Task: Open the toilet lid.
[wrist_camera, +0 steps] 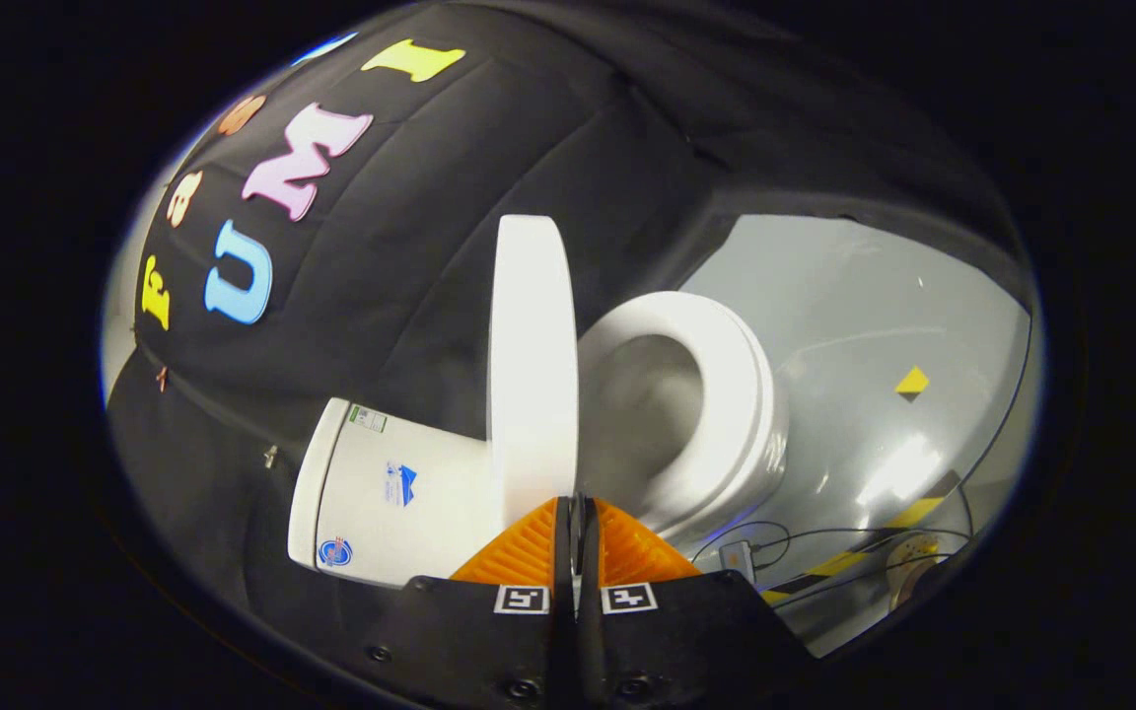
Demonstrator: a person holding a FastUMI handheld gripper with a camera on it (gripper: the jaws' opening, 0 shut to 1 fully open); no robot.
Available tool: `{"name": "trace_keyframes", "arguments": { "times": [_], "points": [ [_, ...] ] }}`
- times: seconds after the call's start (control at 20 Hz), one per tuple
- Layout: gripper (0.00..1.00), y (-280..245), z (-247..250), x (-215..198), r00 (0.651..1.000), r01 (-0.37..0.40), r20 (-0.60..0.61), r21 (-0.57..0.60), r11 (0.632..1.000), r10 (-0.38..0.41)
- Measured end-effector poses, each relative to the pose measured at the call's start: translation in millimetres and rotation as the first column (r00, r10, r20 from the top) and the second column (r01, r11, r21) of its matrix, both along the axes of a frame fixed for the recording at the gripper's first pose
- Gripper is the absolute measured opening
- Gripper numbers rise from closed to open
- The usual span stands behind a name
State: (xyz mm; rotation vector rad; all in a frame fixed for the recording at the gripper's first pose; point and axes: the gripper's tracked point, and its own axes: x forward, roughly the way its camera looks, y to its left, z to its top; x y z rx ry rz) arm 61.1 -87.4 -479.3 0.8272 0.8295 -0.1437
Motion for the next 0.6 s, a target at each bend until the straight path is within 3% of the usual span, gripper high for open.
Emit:
{"name": "trace_keyframes", "arguments": {
  "times": [0.6],
  "points": [
    [0.05,73,64,18,0.989,-0.125,0.044,-0.279,0.952,0.143]
  ]
}}
